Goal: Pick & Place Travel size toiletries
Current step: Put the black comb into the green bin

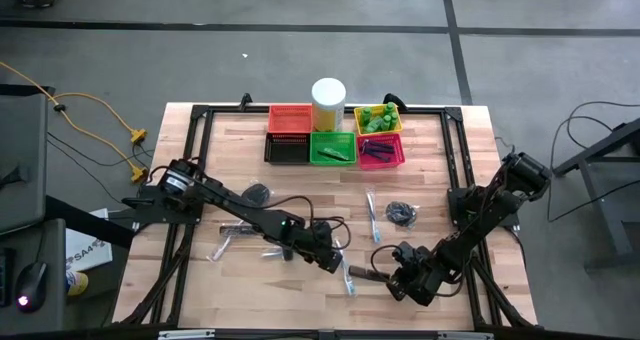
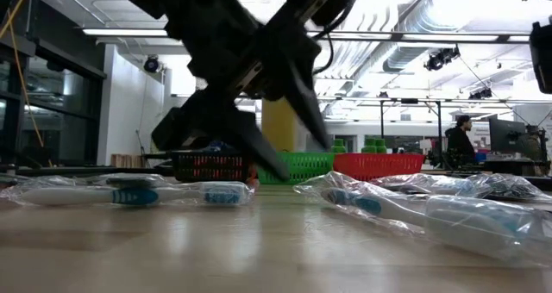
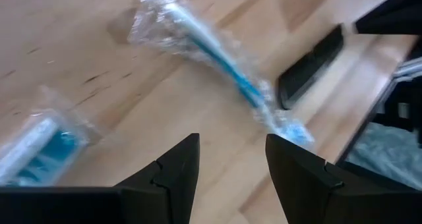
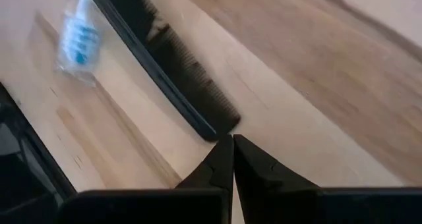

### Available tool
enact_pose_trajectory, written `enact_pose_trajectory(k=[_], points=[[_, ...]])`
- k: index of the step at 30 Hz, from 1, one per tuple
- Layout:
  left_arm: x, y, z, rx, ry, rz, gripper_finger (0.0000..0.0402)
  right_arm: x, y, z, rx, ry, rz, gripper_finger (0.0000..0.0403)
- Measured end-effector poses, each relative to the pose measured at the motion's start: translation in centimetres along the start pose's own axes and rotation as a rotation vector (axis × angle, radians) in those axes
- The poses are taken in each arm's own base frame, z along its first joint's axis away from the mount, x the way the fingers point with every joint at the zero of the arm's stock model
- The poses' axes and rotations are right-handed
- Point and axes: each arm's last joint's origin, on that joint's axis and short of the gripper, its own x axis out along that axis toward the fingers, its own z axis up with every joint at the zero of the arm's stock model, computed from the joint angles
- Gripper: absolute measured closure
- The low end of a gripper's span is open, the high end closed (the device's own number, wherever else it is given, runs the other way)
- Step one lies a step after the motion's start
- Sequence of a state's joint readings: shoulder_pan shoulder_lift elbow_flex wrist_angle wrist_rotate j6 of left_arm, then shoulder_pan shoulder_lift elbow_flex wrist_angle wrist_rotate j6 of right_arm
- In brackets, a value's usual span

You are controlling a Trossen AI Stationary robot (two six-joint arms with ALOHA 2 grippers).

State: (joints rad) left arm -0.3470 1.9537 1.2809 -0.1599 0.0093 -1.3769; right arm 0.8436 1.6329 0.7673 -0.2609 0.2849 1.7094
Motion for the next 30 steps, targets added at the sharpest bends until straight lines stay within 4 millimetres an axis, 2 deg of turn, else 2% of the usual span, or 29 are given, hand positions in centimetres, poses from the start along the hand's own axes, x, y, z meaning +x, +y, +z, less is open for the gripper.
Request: enact_pose_trajectory(k=[22, 30], points=[[0.6, -0.1, 0.0, 0.0, 0.0, -0.04, 0.0226, 0.5, -0.1, -0.3, 0.093, -0.022, 0.0, 0.04], [1.0, 0.1, 0.0, 0.006, -0.003, -0.027, 0.0226, 2.0, 0.1, -0.6, 0.106, -0.041, 0.022, 0.04]])
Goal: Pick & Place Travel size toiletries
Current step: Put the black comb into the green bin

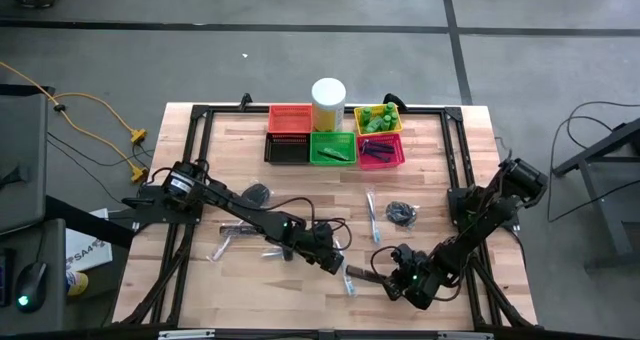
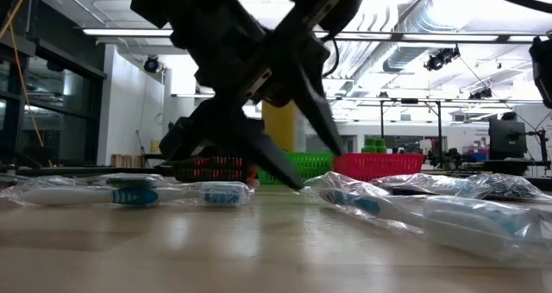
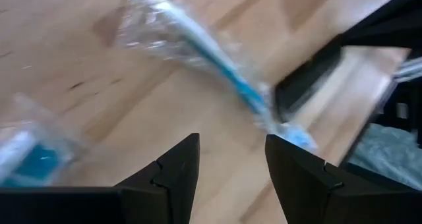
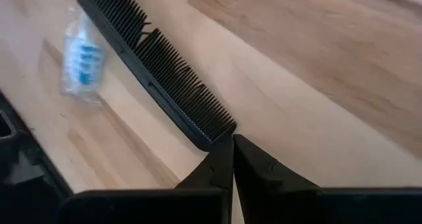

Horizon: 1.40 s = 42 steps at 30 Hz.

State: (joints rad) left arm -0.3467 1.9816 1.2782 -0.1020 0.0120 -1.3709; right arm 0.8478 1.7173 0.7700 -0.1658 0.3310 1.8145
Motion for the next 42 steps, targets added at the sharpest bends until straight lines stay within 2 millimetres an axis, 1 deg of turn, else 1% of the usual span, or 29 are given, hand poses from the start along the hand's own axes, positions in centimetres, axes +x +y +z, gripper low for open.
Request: enact_pose_trajectory(k=[3, 10, 22, 26, 31, 42], points=[[0.3, 0.1, 0.0, 0.005, 0.0, 0.002, 0.0226, 0.2, 0.2, 0.3, 0.013, 0.001, 0.008, 0.04], [0.6, 0.4, -0.1, 0.005, 0.012, 0.013, 0.0226, 0.9, 0.8, 1.8, -0.015, -0.004, 0.034, 0.04], [0.7, 0.5, -0.1, 0.005, 0.025, 0.021, 0.0226, 1.8, 1.5, 4.9, -0.068, -0.037, 0.056, 0.04], [0.7, 0.5, -0.2, 0.005, 0.033, 0.019, 0.0226, 1.9, 1.6, 5.4, -0.073, -0.043, 0.057, 0.04], [0.7, 0.4, -0.3, 0.003, 0.089, 0.006, 0.0226, 2.0, 1.7, 5.8, -0.084, -0.05, 0.065, 0.04], [0.6, -0.1, -0.3, -0.014, 0.103, -0.048, 0.0226, 2.1, 2.1, 6.7, -0.1, -0.073, 0.097, 0.04]])
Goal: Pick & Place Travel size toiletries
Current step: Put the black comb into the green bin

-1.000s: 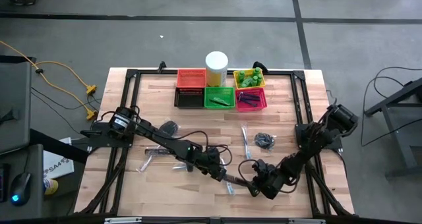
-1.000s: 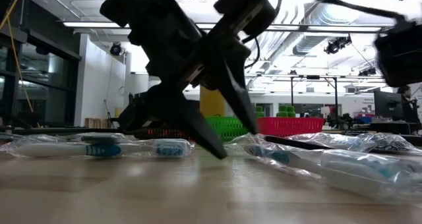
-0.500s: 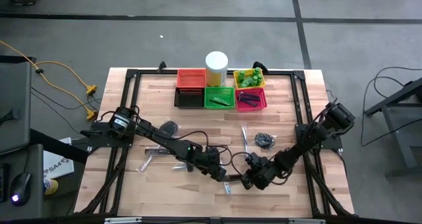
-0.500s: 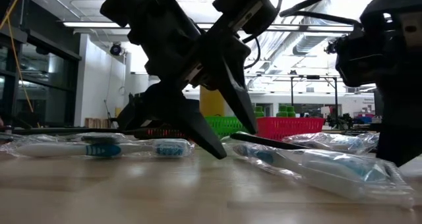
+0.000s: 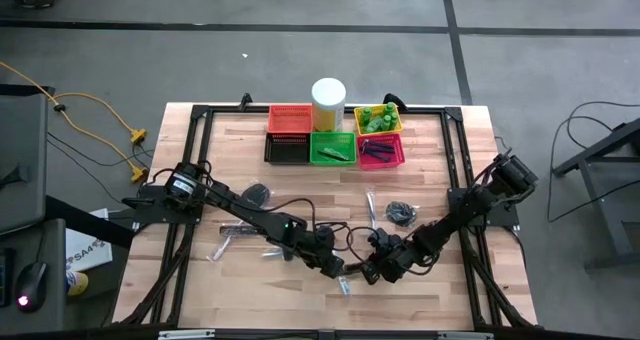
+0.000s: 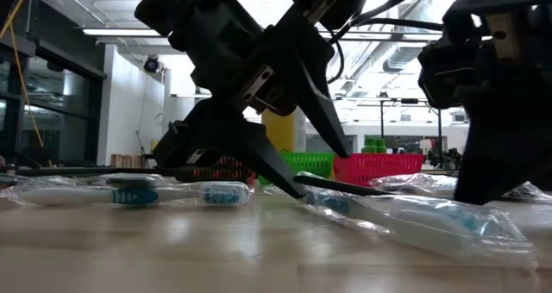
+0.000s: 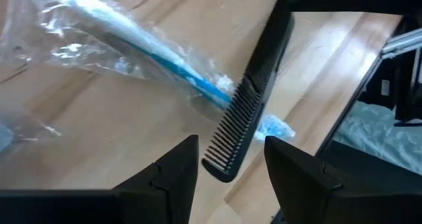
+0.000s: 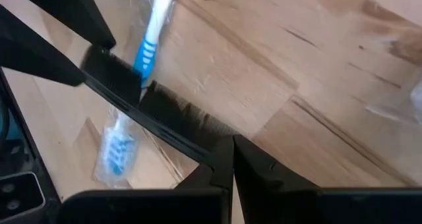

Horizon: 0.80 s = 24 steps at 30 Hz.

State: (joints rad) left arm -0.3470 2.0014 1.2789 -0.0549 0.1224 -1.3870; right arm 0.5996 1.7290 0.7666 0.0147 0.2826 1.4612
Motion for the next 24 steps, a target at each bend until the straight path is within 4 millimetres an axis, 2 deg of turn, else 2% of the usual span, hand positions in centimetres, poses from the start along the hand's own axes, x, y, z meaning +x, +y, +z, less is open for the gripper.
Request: enact_pose_trajectory(k=[24], points=[[0.89, 0.41, -0.23, -0.05, 0.096, -0.016, 0.0226, -0.03, -0.01, 0.02, -0.007, -0.007, -0.003, 0.04]])
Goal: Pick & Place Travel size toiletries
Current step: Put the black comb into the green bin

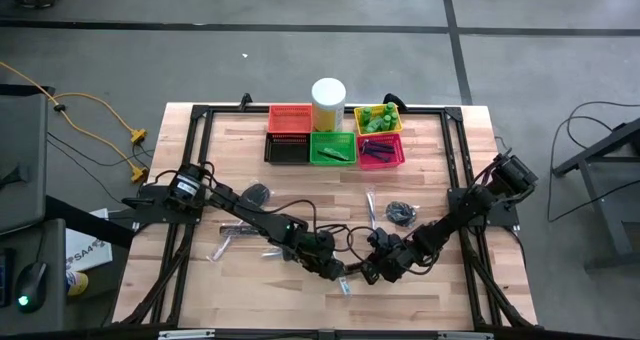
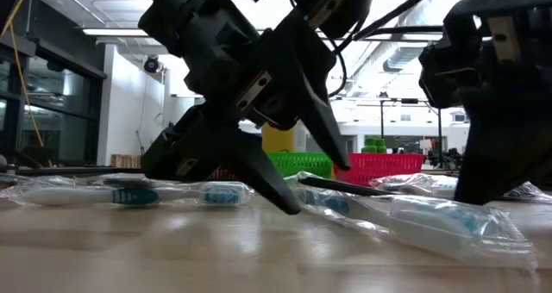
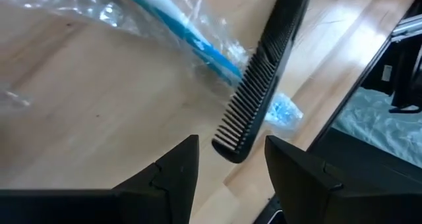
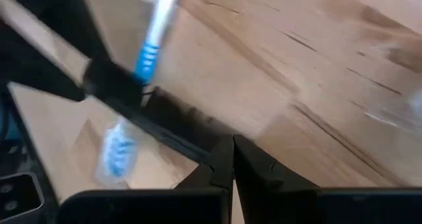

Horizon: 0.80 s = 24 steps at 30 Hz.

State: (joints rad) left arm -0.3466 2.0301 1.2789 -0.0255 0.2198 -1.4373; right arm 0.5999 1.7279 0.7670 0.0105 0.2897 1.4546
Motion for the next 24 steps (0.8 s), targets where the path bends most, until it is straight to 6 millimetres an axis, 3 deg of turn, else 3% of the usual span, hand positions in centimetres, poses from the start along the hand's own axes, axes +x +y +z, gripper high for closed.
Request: enact_pose_trajectory(k=[24], points=[[0.0, 0.1, 0.0, -0.001, -0.012, 0.008, 0.0226, -1.7, -0.5, 0.0, 0.06, 0.056, -0.076, 0.04]])
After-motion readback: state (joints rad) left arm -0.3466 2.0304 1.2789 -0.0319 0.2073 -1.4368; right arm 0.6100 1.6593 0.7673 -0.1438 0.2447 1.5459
